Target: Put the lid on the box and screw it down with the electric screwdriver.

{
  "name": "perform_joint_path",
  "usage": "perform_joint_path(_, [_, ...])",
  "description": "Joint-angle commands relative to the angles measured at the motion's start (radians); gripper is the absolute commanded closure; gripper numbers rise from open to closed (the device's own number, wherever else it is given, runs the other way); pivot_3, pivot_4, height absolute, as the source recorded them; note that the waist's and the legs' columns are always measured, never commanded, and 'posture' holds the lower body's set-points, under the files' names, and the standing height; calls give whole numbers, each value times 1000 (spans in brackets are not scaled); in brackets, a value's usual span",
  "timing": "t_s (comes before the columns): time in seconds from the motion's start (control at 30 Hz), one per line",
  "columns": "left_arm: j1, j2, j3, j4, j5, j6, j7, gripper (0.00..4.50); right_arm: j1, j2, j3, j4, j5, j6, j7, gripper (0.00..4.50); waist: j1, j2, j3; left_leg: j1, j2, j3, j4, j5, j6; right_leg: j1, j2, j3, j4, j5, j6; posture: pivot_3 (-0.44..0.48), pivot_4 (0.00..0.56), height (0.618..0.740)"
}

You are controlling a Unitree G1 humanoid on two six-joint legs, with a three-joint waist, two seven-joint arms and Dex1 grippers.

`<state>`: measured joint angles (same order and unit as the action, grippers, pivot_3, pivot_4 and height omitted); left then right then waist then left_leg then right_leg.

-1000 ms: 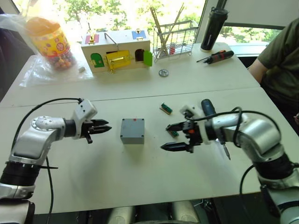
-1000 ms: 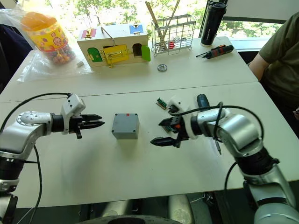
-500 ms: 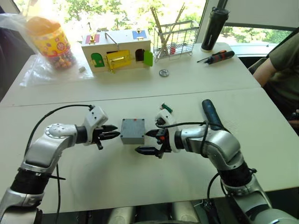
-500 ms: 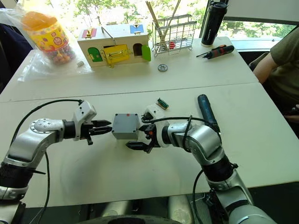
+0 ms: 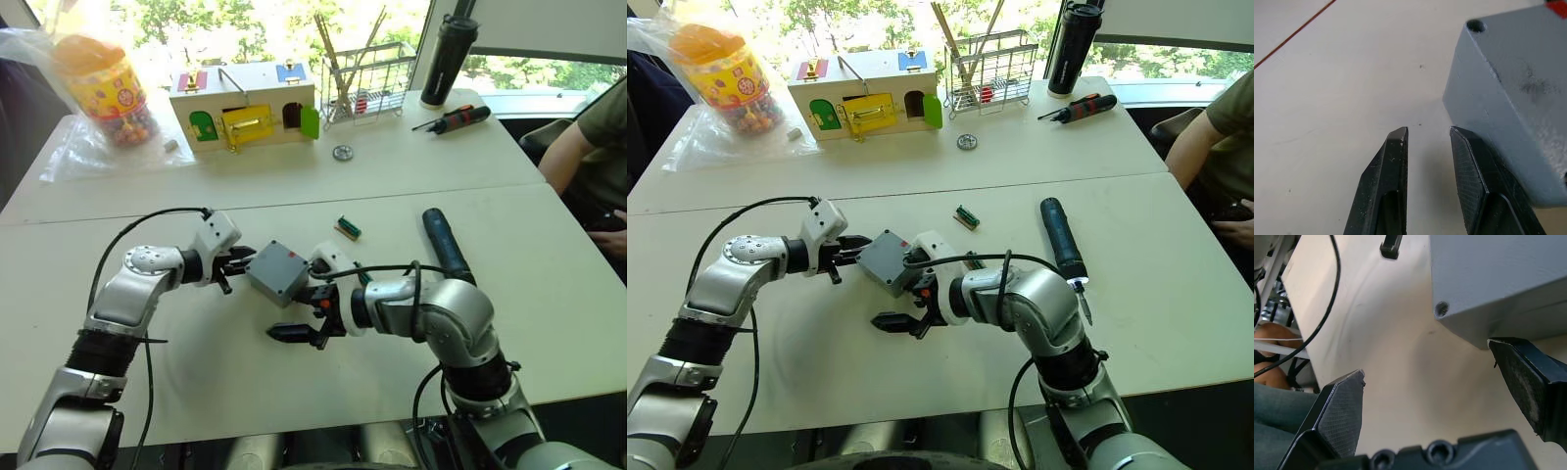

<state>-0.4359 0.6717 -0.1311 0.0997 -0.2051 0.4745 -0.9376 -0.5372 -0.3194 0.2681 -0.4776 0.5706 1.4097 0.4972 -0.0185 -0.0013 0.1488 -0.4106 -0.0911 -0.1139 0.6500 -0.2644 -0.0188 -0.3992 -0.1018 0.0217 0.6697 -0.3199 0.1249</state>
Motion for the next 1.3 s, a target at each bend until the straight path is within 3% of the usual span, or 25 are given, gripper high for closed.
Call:
perform_joint_path(0.03, [28,97,28,-43,12,-12,-61,3174,-46,-136,27,-16,-47,-134,74,21,-1,0,0,0,0,0,0,0,0,0,0,0,0,0,0,0,150,740])
perform_joint_path(0.2, [126,172,62,-180,-76,83,-128,3174,-82,-273,151,105,-171,-406,203,21,-5,0,0,0,1,1,-3,0,0,-1,0,0,-1,0,0,0,150,740])
perform_joint_path(0.5, [190,142,61,-292,-111,162,-75,3174,-122,-200,243,291,-291,-697,344,21,1,0,0,0,1,1,0,0,0,1,0,0,0,0,0,0,150,740])
perform_joint_path(0.83, [116,54,21,-194,-24,66,22,3174,-74,-176,264,230,-298,-656,419,21,3,0,0,0,1,0,0,0,0,0,0,0,-1,0,0,0,150,740])
perform_joint_path(1.3, [61,34,0,-133,-13,26,-13,3174,-42,-153,236,173,-313,-574,361,21,3,0,0,0,1,0,0,0,0,1,0,0,0,0,0,0,150,740])
